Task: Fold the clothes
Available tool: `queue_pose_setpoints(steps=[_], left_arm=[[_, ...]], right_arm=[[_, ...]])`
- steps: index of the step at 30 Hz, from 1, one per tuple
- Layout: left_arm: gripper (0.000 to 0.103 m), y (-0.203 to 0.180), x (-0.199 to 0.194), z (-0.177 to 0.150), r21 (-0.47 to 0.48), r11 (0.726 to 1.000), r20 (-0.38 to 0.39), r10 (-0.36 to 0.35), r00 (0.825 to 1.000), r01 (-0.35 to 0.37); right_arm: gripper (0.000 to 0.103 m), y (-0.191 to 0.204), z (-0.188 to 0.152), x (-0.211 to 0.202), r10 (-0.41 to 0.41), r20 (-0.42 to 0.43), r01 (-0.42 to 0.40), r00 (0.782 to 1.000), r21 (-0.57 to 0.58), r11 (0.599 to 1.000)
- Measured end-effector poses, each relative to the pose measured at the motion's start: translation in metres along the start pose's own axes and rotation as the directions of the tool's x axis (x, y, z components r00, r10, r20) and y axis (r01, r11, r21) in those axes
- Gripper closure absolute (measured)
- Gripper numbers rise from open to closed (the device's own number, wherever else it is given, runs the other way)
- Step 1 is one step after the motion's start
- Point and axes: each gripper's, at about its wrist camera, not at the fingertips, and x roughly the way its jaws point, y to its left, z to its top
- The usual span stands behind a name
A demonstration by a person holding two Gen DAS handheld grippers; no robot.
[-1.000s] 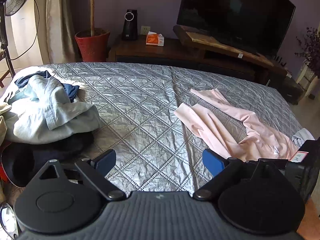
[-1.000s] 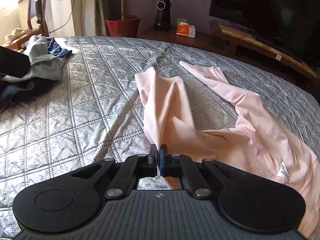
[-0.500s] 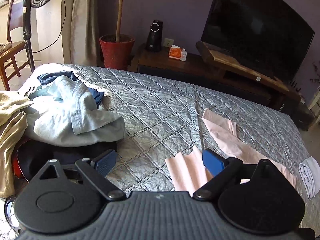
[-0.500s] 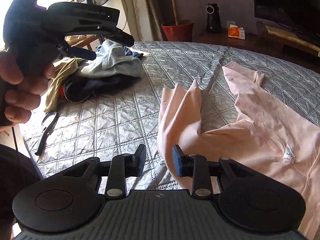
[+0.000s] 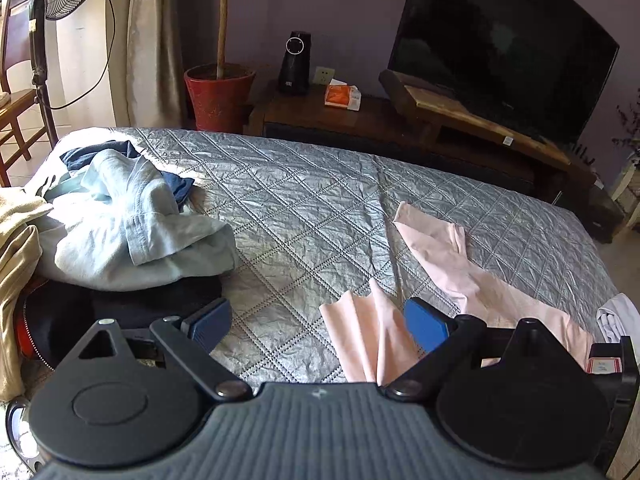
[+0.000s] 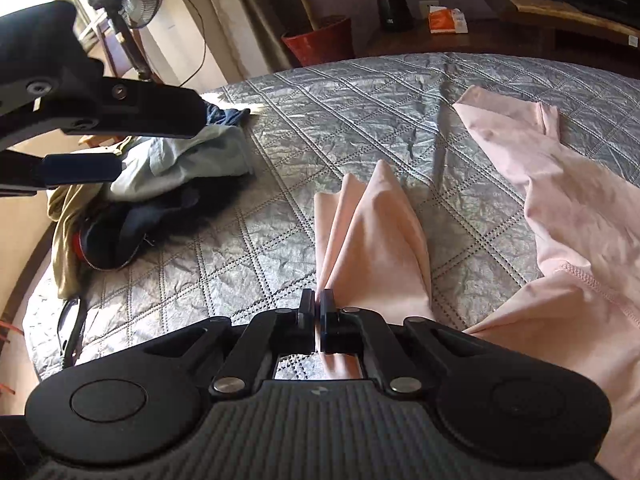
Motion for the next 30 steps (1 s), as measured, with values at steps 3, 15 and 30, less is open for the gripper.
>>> queue_pose_setpoints(steps=[3, 15, 30], left_arm=[[0.011, 0.000, 0.000, 0.000, 0.002, 1.000, 0.000, -0.003, 1.000, 0.003], [0.011, 0.026, -0.001, 0.007, -0.101, 0.995, -0.008, -0.002, 1.000, 0.001], [0.008, 0.010, 0.005, 0.004, -0.031, 0.998, -0.041, -0.051, 0.998, 0.050]], right_arm=[[0.102, 0.040, -0.011, -0.016, 0.129, 0.018, -0.122, 0.992, -0.214, 0.969], [0.076, 0.027, -0.011, -0.033, -0.057, 0.076, 0.067, 0.996, -0.146, 0.987], [0.101, 0.047, -0.028, -0.025, -0.015, 0.120, 0.056, 0.993, -0.344, 0.937]])
